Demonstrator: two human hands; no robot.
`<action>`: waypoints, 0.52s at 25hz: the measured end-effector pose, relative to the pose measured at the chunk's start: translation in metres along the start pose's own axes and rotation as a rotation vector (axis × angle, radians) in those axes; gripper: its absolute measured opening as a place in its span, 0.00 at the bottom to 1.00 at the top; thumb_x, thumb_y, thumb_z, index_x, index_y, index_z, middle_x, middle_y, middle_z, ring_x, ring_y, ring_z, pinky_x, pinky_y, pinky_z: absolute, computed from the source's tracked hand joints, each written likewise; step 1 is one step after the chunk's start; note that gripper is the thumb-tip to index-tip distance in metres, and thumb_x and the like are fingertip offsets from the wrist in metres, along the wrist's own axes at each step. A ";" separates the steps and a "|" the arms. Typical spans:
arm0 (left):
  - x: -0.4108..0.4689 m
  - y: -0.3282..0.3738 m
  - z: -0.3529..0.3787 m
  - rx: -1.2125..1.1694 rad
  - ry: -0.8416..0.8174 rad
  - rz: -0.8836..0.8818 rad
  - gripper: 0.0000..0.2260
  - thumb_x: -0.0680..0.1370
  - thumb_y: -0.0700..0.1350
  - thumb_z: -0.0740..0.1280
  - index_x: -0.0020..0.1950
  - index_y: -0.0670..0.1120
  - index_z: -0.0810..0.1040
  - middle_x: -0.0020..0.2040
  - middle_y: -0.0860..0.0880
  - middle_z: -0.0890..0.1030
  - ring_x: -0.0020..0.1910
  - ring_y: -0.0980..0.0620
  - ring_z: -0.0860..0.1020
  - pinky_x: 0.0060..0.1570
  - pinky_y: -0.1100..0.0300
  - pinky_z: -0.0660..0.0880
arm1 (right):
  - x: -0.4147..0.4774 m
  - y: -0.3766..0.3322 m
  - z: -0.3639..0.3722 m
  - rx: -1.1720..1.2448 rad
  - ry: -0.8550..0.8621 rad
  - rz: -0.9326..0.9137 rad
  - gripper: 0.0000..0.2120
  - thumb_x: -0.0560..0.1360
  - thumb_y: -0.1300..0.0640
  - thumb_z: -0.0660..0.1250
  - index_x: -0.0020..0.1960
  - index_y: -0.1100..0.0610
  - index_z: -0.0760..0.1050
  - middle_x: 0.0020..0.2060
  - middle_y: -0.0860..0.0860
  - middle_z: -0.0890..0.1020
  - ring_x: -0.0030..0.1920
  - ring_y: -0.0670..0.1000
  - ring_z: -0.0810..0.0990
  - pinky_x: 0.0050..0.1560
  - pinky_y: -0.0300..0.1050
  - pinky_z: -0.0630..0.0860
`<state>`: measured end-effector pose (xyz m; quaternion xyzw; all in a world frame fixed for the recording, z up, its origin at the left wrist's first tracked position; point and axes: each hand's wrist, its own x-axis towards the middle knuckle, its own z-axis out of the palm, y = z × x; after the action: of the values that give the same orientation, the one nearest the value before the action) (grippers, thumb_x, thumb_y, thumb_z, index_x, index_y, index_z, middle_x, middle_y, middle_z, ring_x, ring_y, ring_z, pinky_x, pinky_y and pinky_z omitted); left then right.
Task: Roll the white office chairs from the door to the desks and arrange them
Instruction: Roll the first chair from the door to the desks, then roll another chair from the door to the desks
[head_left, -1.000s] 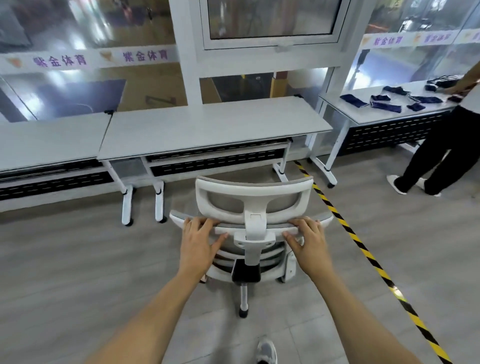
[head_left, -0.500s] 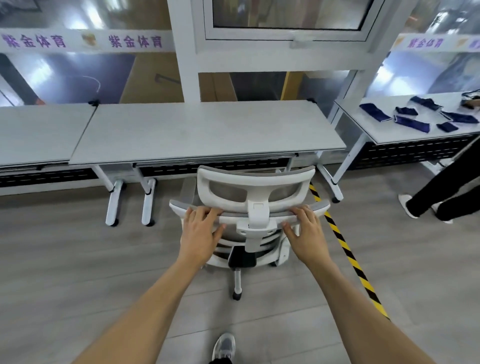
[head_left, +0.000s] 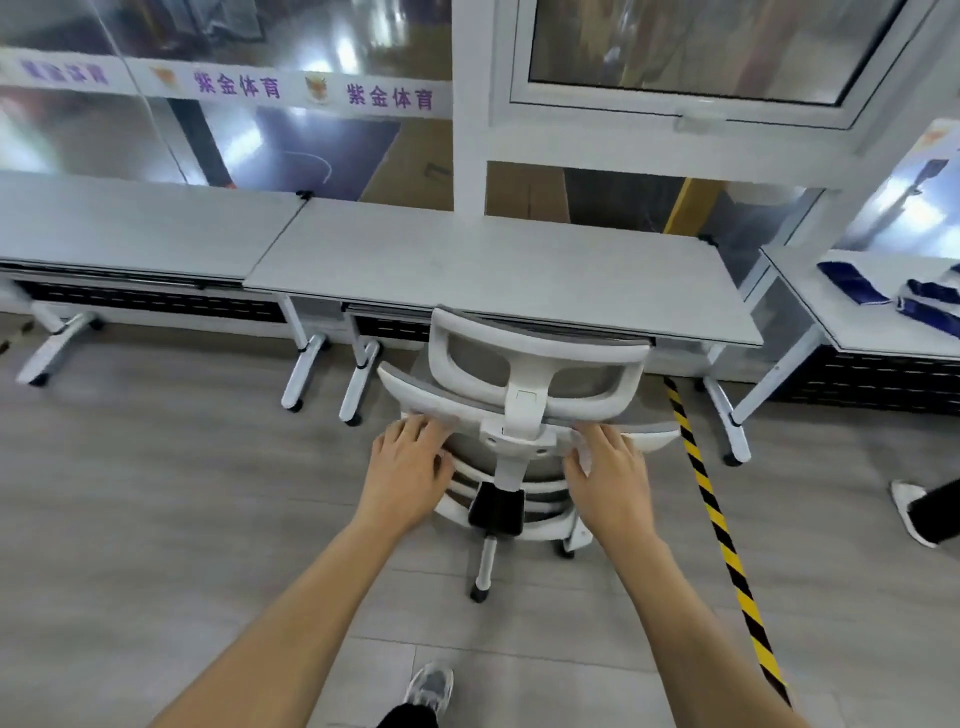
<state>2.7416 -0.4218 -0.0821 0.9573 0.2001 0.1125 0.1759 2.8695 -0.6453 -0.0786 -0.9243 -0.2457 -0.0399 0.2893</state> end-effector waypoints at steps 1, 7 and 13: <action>-0.018 0.007 -0.006 0.011 0.033 -0.020 0.16 0.78 0.49 0.63 0.65 0.51 0.74 0.63 0.50 0.76 0.63 0.44 0.72 0.60 0.48 0.70 | -0.005 -0.007 -0.003 0.020 -0.018 -0.050 0.16 0.78 0.54 0.65 0.66 0.51 0.75 0.59 0.49 0.79 0.60 0.55 0.74 0.61 0.52 0.70; -0.146 0.026 -0.047 0.063 0.198 -0.229 0.13 0.78 0.49 0.64 0.62 0.52 0.76 0.60 0.51 0.75 0.60 0.46 0.72 0.60 0.51 0.69 | -0.060 -0.065 0.000 0.152 -0.154 -0.372 0.15 0.78 0.53 0.65 0.64 0.51 0.75 0.60 0.49 0.77 0.61 0.54 0.75 0.62 0.51 0.69; -0.287 0.002 -0.118 0.157 0.345 -0.559 0.21 0.77 0.55 0.60 0.69 0.54 0.73 0.67 0.51 0.74 0.67 0.48 0.70 0.63 0.51 0.67 | -0.140 -0.176 0.016 0.303 -0.288 -0.713 0.18 0.78 0.50 0.65 0.68 0.49 0.75 0.62 0.47 0.75 0.63 0.51 0.74 0.65 0.50 0.69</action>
<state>2.4522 -0.5104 -0.0156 0.8430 0.4896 0.2044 0.0891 2.6619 -0.5712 -0.0311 -0.7244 -0.5917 0.0286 0.3526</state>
